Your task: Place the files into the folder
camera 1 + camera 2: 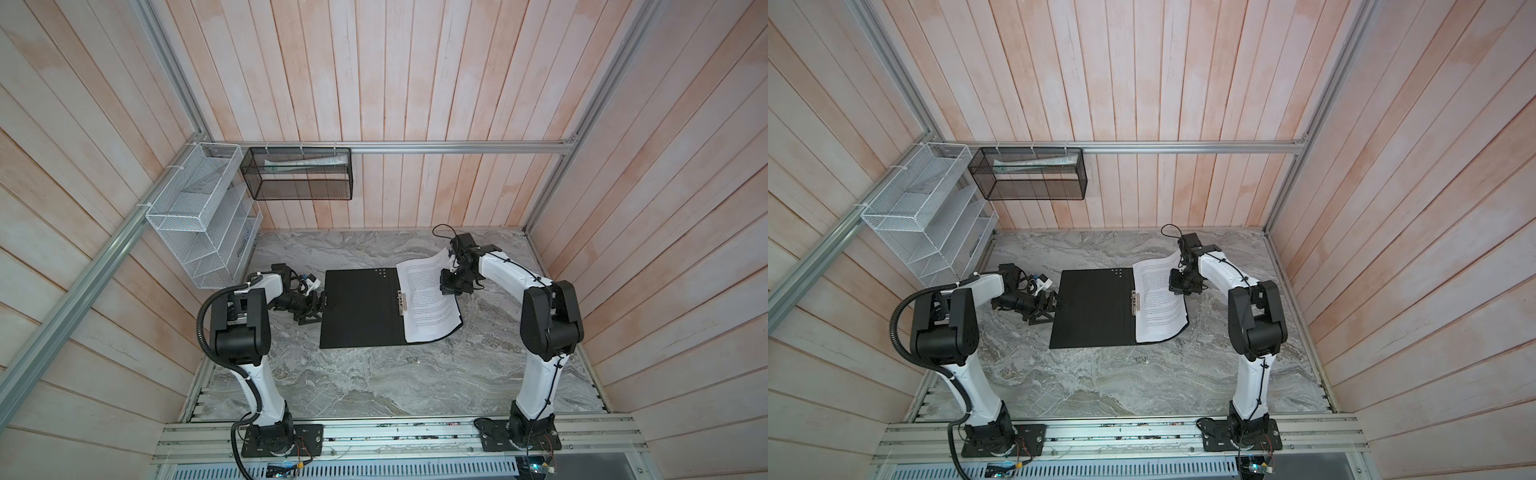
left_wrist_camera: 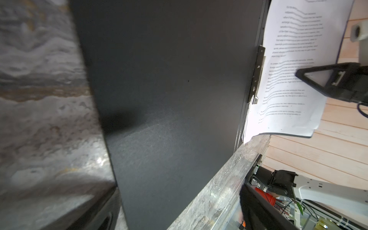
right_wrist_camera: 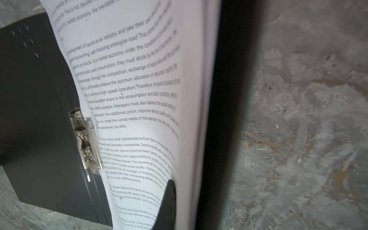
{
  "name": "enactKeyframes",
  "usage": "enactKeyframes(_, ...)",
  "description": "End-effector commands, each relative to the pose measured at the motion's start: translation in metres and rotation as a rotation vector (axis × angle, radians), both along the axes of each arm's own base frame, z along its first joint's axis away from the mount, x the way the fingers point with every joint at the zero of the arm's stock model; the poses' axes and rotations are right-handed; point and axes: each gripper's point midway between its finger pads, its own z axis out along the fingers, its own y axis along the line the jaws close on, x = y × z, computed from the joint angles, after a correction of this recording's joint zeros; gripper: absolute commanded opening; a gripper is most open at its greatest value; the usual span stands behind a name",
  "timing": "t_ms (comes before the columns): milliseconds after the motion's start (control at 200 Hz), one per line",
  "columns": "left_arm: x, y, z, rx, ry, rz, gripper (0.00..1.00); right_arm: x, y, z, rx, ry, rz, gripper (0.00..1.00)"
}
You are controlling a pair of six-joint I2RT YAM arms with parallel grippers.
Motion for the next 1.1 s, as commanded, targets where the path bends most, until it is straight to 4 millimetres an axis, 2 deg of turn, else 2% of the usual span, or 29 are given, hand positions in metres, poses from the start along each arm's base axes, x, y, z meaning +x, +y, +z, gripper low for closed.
enactKeyframes(0, 0.000, -0.045, 0.052, -0.319, -0.055, -0.077, 0.94, -0.026, -0.018, -0.052, -0.109, 0.118, -0.006, 0.00)
enactKeyframes(70, -0.001, -0.052, 0.070, -0.409, -0.077, -0.096, 0.94, -0.026, -0.020, -0.059, -0.086, 0.121, -0.017, 0.00)
enactKeyframes(175, -0.002, -0.056, 0.086, -0.474, -0.095, -0.115, 0.94, -0.026, -0.021, -0.068, -0.015, 0.124, -0.034, 0.00)
enactKeyframes(405, 0.003, -0.058, 0.093, -0.483, -0.102, -0.128, 0.94, -0.030, -0.023, -0.086, 0.156, 0.137, -0.082, 0.00)
enactKeyframes(505, 0.007, -0.044, 0.083, -0.340, -0.107, -0.095, 0.94, -0.028, -0.027, -0.085, 0.240, 0.132, -0.112, 0.00)
enactKeyframes(630, 0.008, -0.019, 0.061, -0.077, -0.151, -0.043, 0.95, -0.025, -0.039, -0.086, 0.291, 0.138, -0.148, 0.00)
enactKeyframes(680, 0.007, -0.008, 0.049, 0.030, -0.136, -0.015, 0.95, -0.026, -0.037, -0.085, 0.363, 0.151, -0.160, 0.00)
enactKeyframes(730, 0.002, -0.002, 0.043, 0.070, -0.114, 0.005, 0.95, -0.025, -0.032, -0.079, 0.439, 0.148, -0.165, 0.00)
enactKeyframes(916, -0.021, -0.007, 0.042, -0.018, -0.036, 0.030, 0.96, -0.022, -0.010, -0.042, 0.639, 0.101, -0.128, 0.00)
enactKeyframes(1096, -0.015, 0.016, 0.041, -0.011, -0.055, 0.125, 0.98, -0.018, -0.003, -0.002, 0.789, 0.051, -0.102, 0.00)
